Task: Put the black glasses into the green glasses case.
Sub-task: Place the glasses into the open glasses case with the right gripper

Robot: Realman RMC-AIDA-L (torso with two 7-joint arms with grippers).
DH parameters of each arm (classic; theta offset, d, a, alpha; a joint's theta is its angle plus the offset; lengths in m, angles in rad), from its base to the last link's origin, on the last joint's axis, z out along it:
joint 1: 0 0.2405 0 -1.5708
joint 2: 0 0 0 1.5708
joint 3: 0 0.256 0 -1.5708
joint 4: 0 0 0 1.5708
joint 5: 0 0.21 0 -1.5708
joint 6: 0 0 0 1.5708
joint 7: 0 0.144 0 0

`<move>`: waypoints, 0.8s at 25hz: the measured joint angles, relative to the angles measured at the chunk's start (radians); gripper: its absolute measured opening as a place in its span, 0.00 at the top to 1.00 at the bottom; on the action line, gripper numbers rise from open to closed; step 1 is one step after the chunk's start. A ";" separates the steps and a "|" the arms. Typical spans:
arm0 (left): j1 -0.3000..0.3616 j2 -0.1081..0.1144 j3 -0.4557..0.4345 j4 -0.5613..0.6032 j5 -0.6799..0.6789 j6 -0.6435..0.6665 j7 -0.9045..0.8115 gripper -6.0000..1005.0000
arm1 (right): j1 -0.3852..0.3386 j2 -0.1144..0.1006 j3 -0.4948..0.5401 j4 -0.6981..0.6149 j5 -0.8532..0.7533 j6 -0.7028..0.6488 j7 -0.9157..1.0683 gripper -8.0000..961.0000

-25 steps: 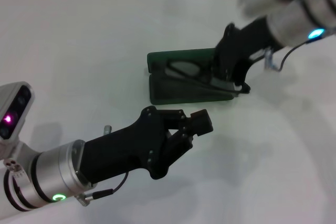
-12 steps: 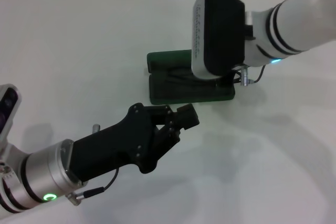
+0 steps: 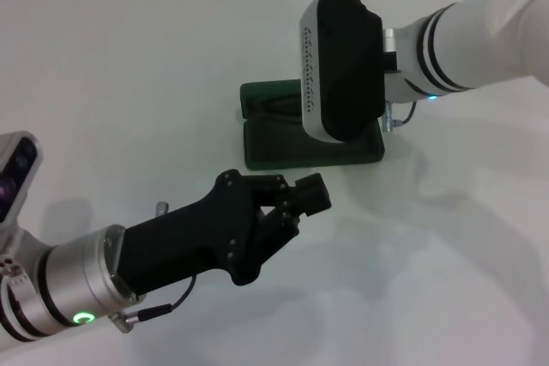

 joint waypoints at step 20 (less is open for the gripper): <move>-0.019 0.024 -0.004 -0.039 0.235 0.014 0.200 0.95 | -0.005 0.000 -0.068 0.041 0.025 0.094 -0.003 0.94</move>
